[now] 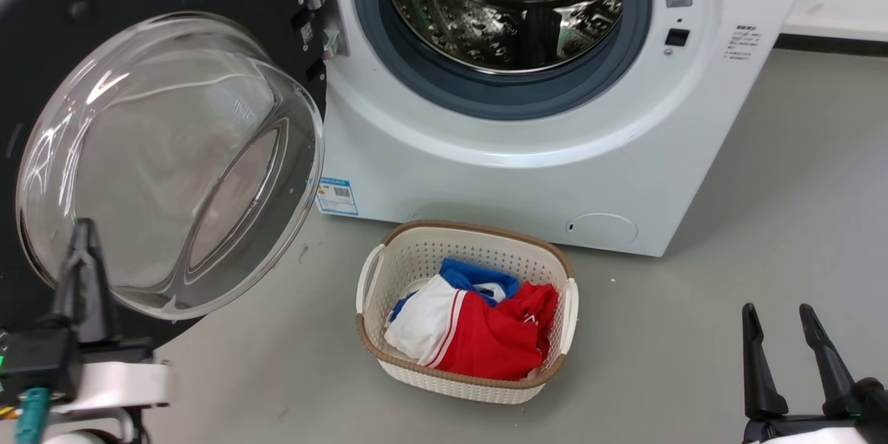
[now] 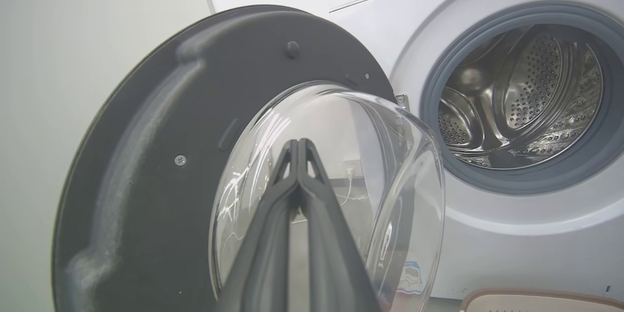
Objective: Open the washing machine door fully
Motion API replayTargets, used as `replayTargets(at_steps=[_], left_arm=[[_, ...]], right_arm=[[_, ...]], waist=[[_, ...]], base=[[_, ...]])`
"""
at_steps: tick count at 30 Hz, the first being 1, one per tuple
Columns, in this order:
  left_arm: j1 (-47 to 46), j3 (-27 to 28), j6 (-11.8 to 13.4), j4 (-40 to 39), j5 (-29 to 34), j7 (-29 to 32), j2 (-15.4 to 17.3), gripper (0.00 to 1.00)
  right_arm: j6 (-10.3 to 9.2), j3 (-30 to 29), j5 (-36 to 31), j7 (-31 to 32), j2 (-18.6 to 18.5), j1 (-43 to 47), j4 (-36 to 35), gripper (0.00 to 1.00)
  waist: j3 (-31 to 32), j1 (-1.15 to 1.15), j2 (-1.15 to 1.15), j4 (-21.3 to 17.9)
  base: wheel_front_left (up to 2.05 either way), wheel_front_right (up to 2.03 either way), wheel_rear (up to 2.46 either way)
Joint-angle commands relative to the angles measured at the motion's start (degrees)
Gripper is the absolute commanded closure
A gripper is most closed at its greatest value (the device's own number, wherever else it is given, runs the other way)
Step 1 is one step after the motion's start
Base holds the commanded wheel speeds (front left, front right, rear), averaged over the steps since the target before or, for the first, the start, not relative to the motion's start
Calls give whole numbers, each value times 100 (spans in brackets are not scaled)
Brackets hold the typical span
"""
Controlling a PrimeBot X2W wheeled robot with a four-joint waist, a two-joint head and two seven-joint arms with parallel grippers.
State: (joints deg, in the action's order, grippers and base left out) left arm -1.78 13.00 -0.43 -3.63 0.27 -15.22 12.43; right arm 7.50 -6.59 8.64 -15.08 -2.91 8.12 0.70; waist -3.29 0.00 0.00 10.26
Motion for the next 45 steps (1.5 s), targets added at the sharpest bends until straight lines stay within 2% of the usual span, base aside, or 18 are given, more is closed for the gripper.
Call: replayTargets(at_steps=[1, 13, 14, 15, 16, 17, 28, 45], left_arm=[[88, -103, -43, -48, 15, 13, -50, 100], [374, -859, -286, 116, -150, 13, -498, 100], [372, -899, -310, 165, -192, 13, -527, 92], [370, -940, -347, 219, -244, 13, -556, 63], [376, -980, -373, 279, -279, 13, -576, 20], [382, -1029, -408, 318, -295, 13, -596, 0], [533, -1529, -599, 947, -477, 13, -790, 0], [609, -1366, -517, 1099, -396, 13, -902, 0]], right_arm=[[-1, -6, 43, -12, 6, 56, -51, 0], [-1, -70, -23, -12, 7, 253, -402, 0], [0, -87, -29, -12, 7, 264, -425, 0], [0, -117, -25, -12, 6, 282, -440, 0], [-1, -134, -15, -12, 6, 309, -442, 0], [-1, -154, -3, -12, 6, 332, -450, 0], [-1, -149, 122, -12, 6, 526, -392, 0], [-1, -125, 187, -12, 6, 541, -336, 0]], waist=[[98, 0, 0, -84], [348, 0, 0, -408], [358, 0, 0, -426], [371, 0, 0, -438], [382, 0, 0, -450], [394, 0, 0, -461], [450, 0, 0, -541], [445, 0, 0, -563]], base=[[0, 0, 0], [0, 0, 0], [0, 0, 0], [0, 0, 0], [0, 0, 0], [0, 0, 0], [0, 0, 0], [0, 0, 0]])
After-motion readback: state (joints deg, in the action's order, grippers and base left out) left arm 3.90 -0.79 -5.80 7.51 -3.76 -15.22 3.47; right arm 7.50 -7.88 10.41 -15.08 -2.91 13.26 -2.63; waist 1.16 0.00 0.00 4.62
